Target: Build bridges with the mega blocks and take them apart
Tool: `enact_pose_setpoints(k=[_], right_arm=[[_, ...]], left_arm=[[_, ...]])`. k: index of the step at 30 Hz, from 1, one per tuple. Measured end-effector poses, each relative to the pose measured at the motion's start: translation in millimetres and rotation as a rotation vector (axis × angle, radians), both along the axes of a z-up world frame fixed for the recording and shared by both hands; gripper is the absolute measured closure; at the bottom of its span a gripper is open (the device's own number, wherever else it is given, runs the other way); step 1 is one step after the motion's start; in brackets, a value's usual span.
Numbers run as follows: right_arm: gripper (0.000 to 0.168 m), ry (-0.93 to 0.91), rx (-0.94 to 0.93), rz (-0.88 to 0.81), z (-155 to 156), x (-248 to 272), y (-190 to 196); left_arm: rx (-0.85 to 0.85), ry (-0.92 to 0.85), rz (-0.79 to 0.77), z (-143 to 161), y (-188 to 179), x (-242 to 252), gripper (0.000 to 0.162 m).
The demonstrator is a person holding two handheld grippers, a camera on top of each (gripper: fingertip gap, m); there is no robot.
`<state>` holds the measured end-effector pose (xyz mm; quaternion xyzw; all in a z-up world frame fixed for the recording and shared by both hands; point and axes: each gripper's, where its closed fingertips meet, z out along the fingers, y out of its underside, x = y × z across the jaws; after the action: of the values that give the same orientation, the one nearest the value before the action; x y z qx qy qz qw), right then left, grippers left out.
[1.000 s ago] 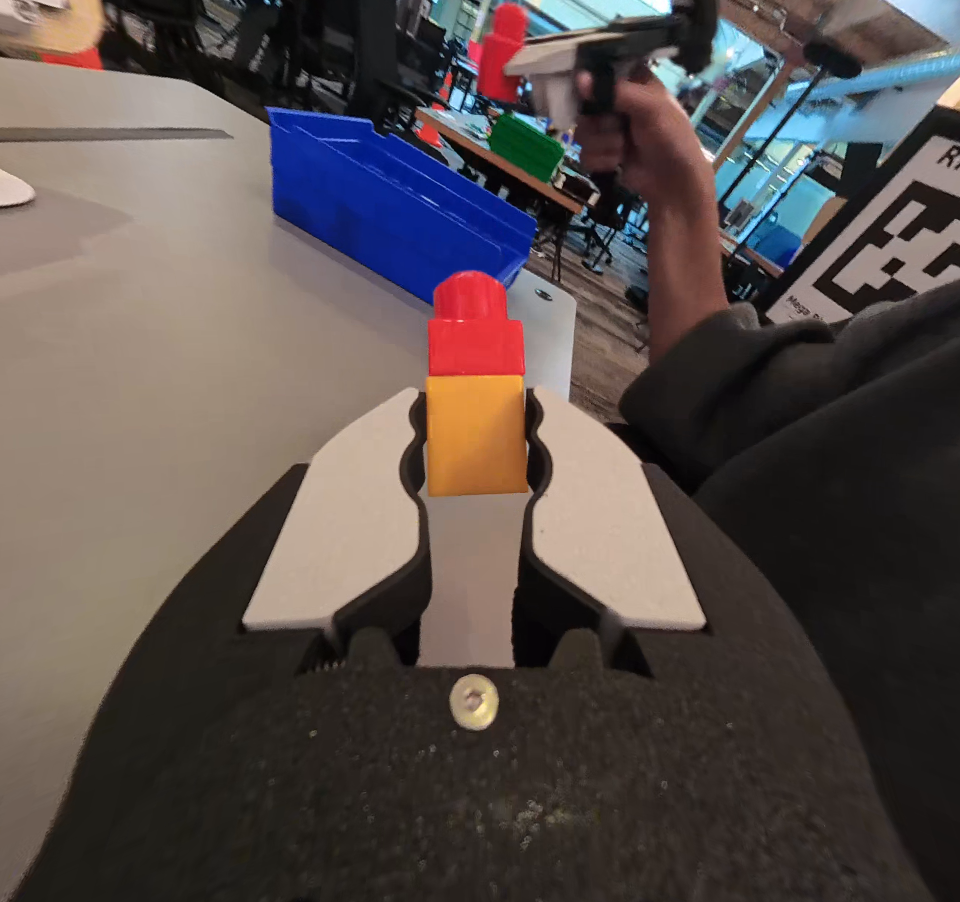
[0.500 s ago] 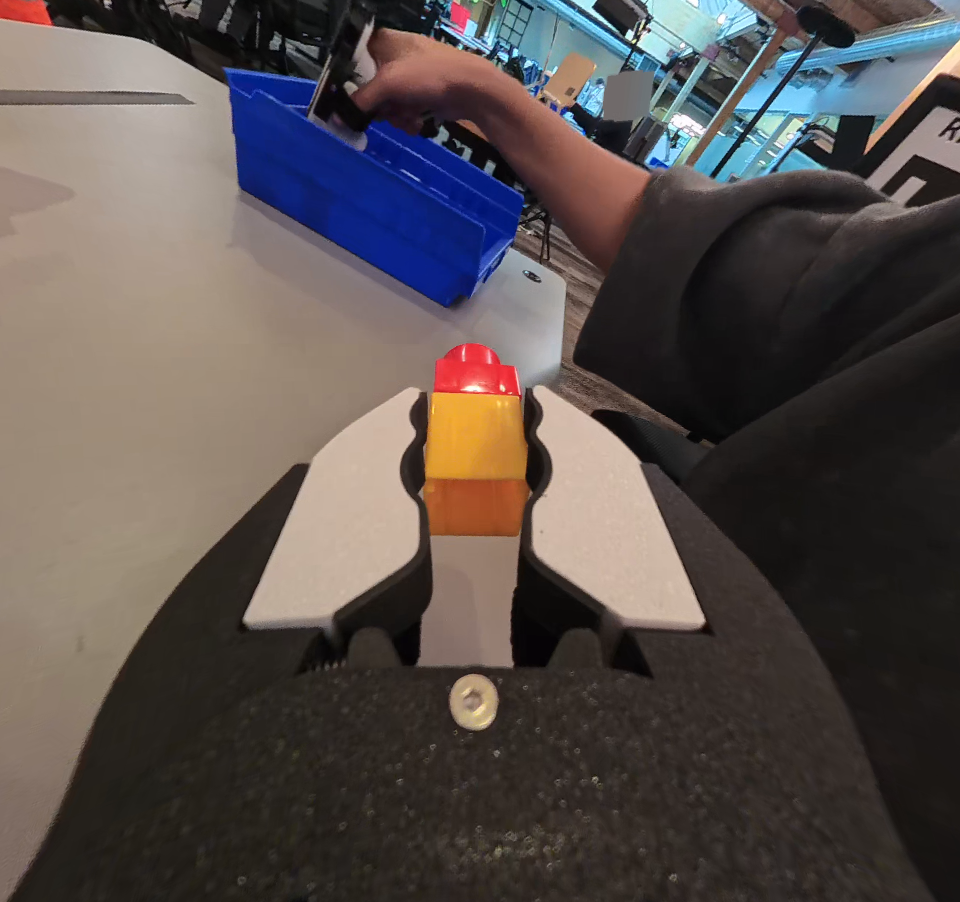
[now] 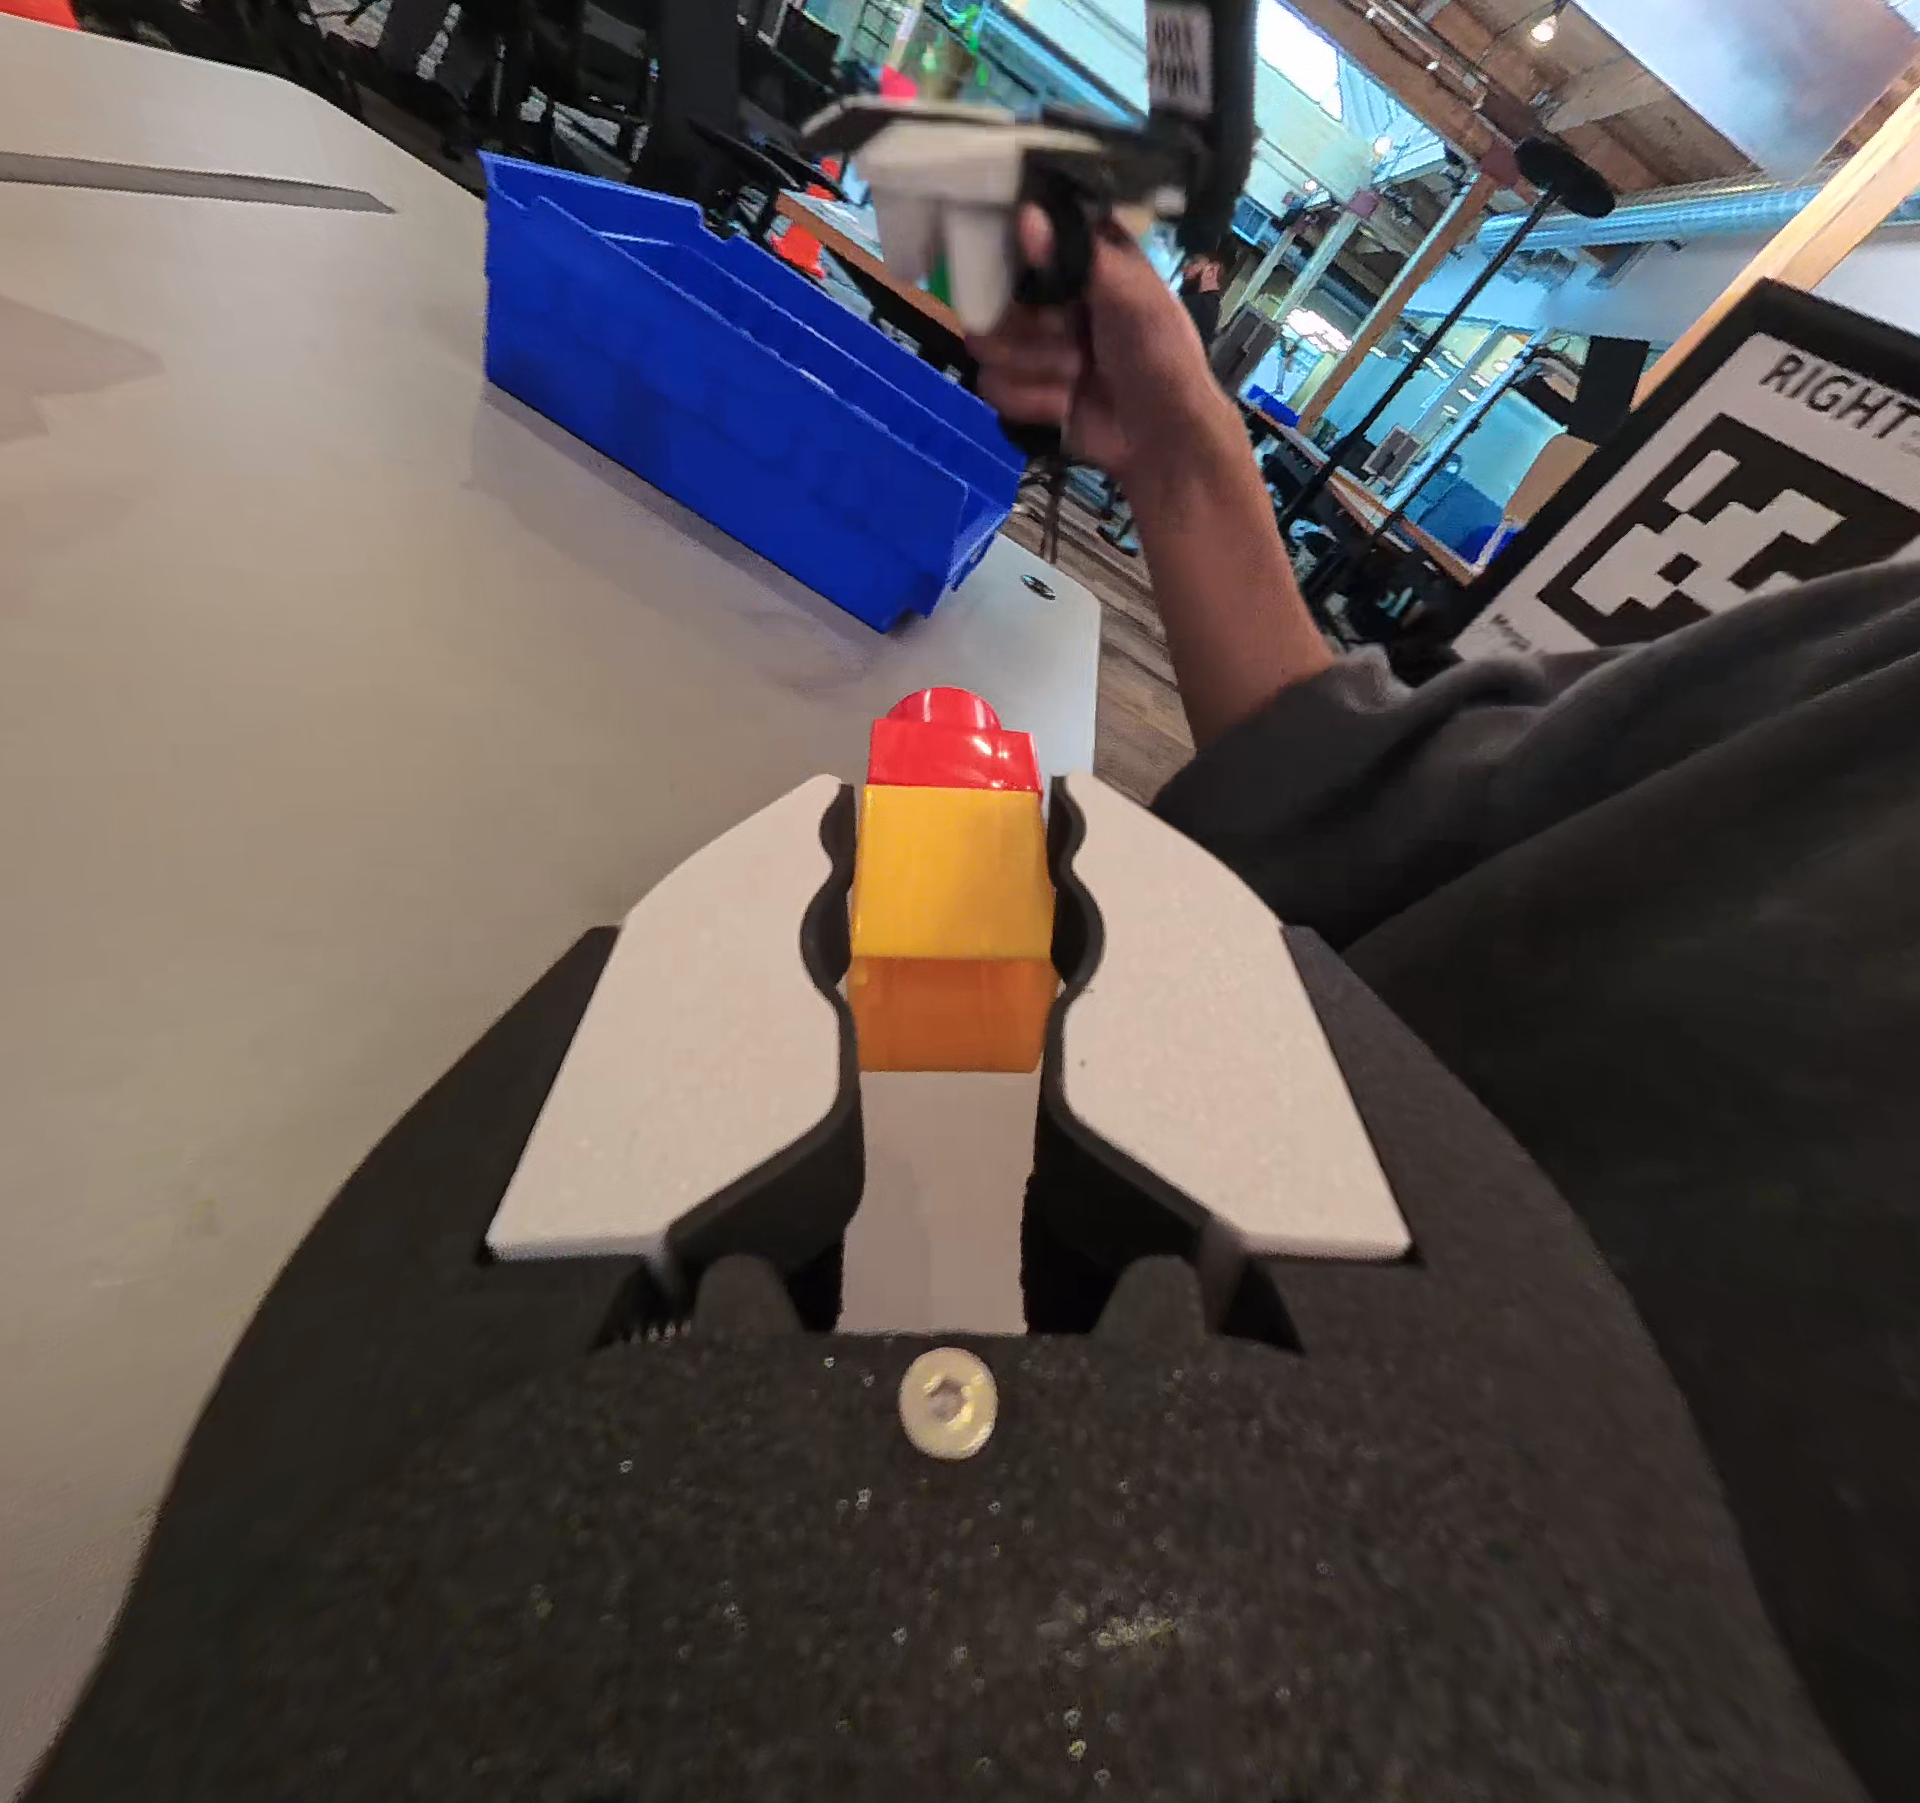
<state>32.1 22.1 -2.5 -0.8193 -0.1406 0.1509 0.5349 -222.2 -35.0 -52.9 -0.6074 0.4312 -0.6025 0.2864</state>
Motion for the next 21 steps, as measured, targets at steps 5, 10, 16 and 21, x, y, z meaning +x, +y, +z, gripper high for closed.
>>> enact_pose_setpoints(k=[5, 10, 16, 21], right_arm=[[0.108, 0.34, -0.035, 0.584, -50.7, -180.6, -71.1], [0.105, 0.306, -0.046, 0.658, -70.6, -229.8, -80.8], [0.132, 0.284, -0.058, 0.707, -86.2, -246.5, -85.0], [0.134, 0.288, -0.013, 0.743, -82.0, -248.1, -90.3]], left_arm=[[-0.021, -0.023, -0.11, -1.5, -5.2, -0.7, 0.127], [-0.002, -0.019, -0.131, -2.4, -10.5, 9.0, 0.127], [0.021, -0.002, -0.171, -3.5, -23.4, 17.4, 0.127], [0.032, -0.003, -0.188, -1.8, -28.6, 14.9, 0.128]])
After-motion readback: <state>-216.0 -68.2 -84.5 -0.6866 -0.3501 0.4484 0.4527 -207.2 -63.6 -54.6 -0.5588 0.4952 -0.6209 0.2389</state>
